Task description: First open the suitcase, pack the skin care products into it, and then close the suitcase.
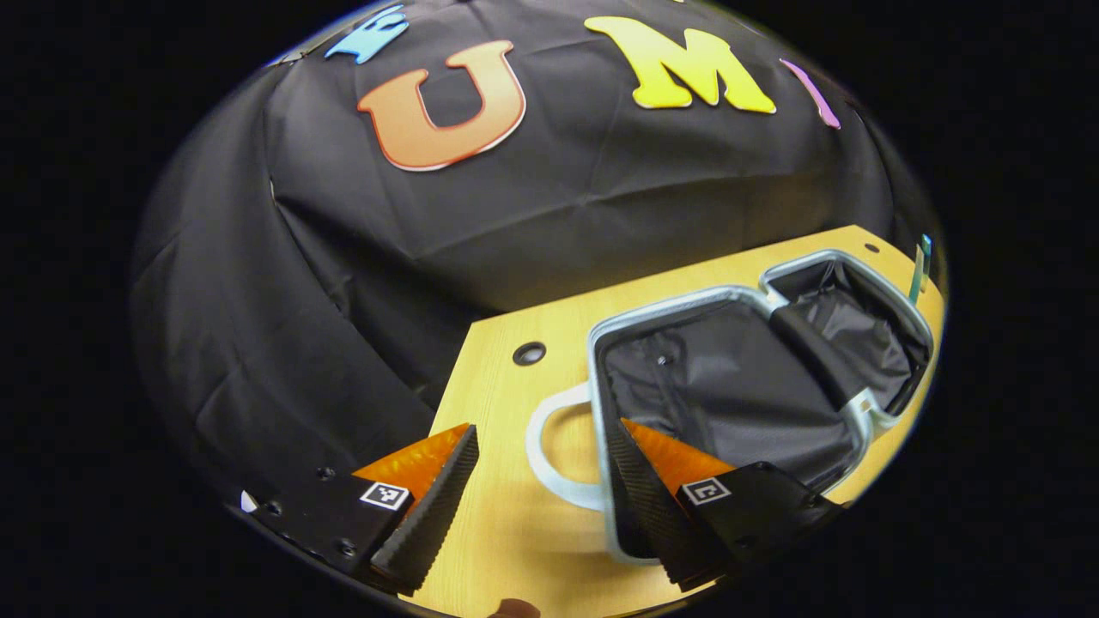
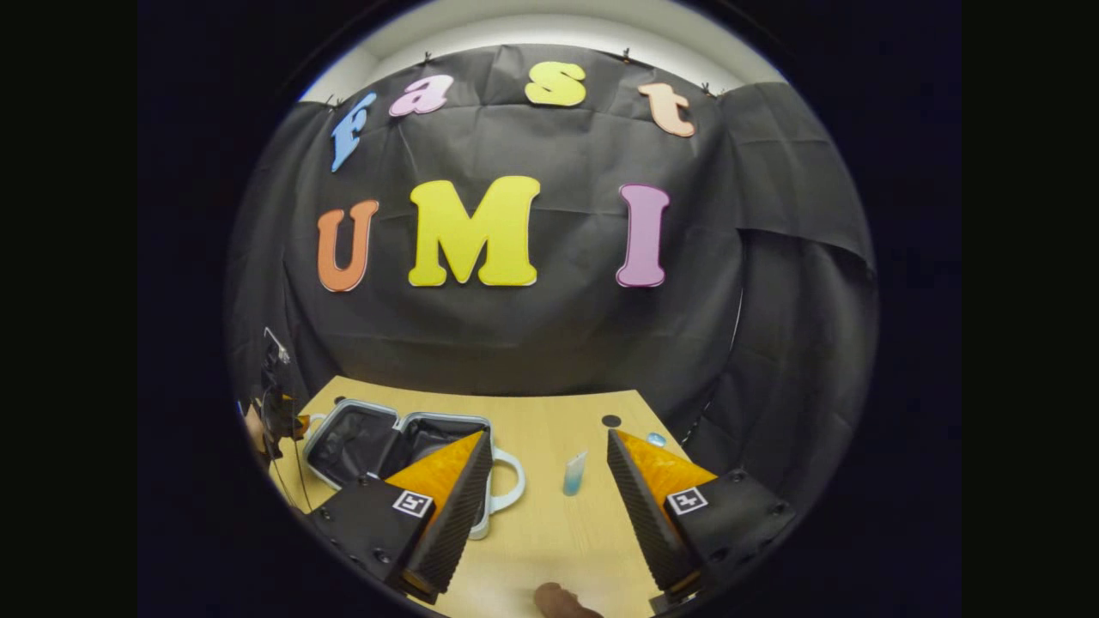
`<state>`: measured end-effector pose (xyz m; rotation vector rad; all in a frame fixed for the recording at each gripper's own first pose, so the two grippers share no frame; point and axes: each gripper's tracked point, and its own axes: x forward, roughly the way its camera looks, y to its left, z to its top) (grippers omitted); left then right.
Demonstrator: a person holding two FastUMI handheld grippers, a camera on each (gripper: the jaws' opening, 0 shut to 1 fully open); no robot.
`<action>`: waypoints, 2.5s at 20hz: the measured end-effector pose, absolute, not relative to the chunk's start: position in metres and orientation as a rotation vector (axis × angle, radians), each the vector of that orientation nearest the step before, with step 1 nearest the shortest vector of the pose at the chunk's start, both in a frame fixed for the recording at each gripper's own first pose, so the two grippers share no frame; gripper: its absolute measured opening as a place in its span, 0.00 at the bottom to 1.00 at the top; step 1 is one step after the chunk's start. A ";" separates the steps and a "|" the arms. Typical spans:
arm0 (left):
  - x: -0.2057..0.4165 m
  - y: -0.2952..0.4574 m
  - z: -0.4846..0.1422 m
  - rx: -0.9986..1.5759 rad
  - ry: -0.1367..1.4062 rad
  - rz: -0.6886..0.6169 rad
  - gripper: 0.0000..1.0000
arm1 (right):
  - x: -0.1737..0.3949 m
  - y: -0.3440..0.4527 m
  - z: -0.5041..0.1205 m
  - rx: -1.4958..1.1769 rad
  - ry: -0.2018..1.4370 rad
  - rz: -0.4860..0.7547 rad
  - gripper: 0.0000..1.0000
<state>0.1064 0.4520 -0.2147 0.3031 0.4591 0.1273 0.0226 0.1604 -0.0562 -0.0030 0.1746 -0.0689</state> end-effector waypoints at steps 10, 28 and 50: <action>0.069 0.193 -0.154 0.131 0.353 -0.053 0.99 | 0.019 0.058 -0.046 -0.057 0.104 -0.027 0.80; 0.115 -0.152 -0.308 0.058 0.531 -0.225 0.99 | 0.056 -0.102 -0.132 -0.077 0.300 0.036 0.80; 0.174 -0.174 -0.320 0.041 0.523 -0.226 0.43 | 0.123 -0.098 -0.195 -0.048 0.410 0.115 0.80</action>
